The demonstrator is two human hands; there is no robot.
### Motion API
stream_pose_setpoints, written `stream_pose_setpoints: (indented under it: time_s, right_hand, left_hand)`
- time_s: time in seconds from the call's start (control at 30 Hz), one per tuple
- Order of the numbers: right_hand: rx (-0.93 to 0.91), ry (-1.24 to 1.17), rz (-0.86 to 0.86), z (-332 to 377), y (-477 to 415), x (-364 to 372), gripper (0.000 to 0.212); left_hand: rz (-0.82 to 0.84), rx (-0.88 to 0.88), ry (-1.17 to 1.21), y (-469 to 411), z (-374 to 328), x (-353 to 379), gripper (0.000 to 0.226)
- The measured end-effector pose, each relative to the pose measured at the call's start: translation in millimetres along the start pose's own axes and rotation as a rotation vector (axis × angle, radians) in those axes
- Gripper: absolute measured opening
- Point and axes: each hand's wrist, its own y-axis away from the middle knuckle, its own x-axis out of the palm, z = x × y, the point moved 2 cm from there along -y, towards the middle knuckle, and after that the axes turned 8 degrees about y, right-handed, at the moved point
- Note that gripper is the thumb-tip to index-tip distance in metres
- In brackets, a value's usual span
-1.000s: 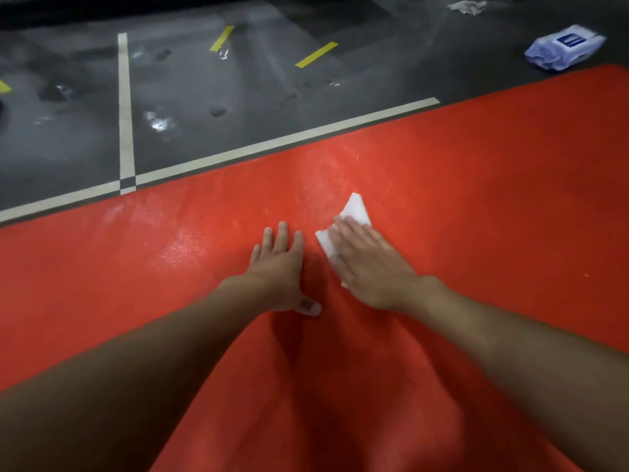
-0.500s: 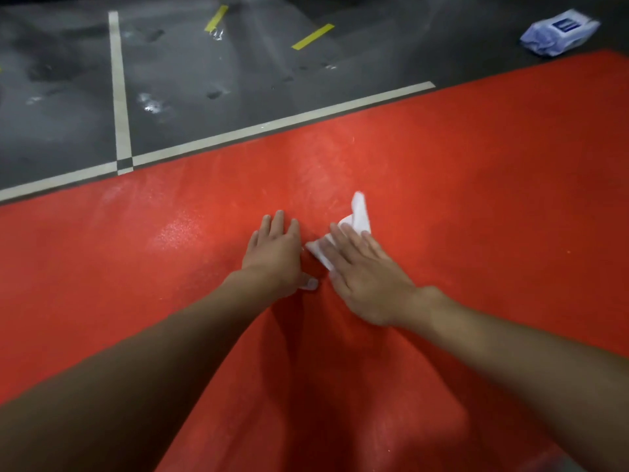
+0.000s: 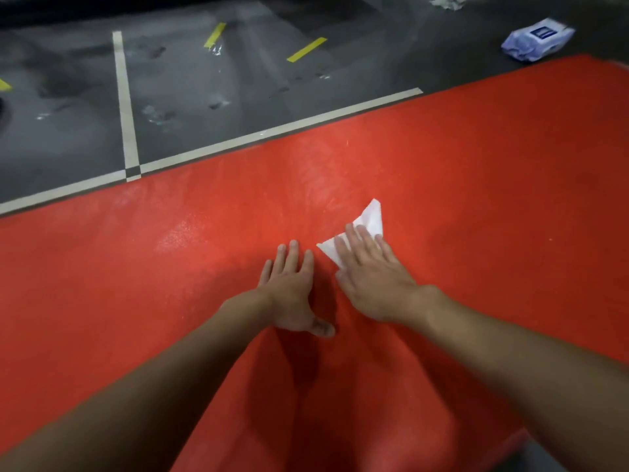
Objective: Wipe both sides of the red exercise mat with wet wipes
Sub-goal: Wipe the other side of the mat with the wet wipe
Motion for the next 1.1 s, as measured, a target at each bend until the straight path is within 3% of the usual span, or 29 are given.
stream_pose_setpoints:
  time_s: [0.1,0.23,0.33,0.47,0.5,0.57,0.63,0.77,0.8,0.93,0.97,1.03,1.1]
  right_hand:
    - [-0.112,-0.039,-0.005,15,18,-1,0.064]
    - [0.054,-0.165,-0.128,11,15,-9,0.062]
    - [0.034,-0.054,-0.086,13,12,4,0.061]
    - [0.281,-0.079,0.006,-12,3,-2,0.064]
    - [0.254,-0.064,-0.025,-5,8,0,0.065]
    - [0.03,0.016,-0.102,19,28,7,0.068]
    - [-0.114,0.067,-0.06,8,39,7,0.067]
    - [0.236,-0.032,0.064,-23,24,-3,0.062]
    - [0.237,-0.029,0.033,-10,26,-1,0.063]
    - [-0.106,0.07,-0.044,20,62,12,0.067]
    - [-0.09,0.061,-0.031,7,59,9,0.065]
    - [0.123,-0.012,0.035,-14,50,2,0.062]
    - [0.218,-0.018,0.019,0,49,5,0.063]
  left_hand:
    - [0.015,0.003,-0.033,2,-2,0,0.149]
    - [0.009,-0.018,-0.066,3,-4,5,0.148]
    - [-0.016,-0.016,-0.079,4,-4,6,0.146]
    - [-0.027,-0.008,-0.092,6,-2,6,0.146]
    - [-0.025,-0.011,-0.096,6,-4,6,0.146]
    - [-0.026,-0.017,-0.104,7,-6,5,0.144]
    - [-0.029,-0.02,-0.108,8,-7,4,0.142]
    - [-0.046,-0.025,-0.12,11,-9,9,0.137]
    - [-0.049,-0.022,-0.125,12,-10,11,0.134]
    - [-0.024,-0.025,-0.088,12,-9,13,0.134]
    - [-0.013,-0.029,-0.062,12,-9,13,0.137]
    - [0.007,-0.026,-0.029,14,-9,17,0.145]
    - [0.0,-0.013,-0.052,20,-9,25,0.15]
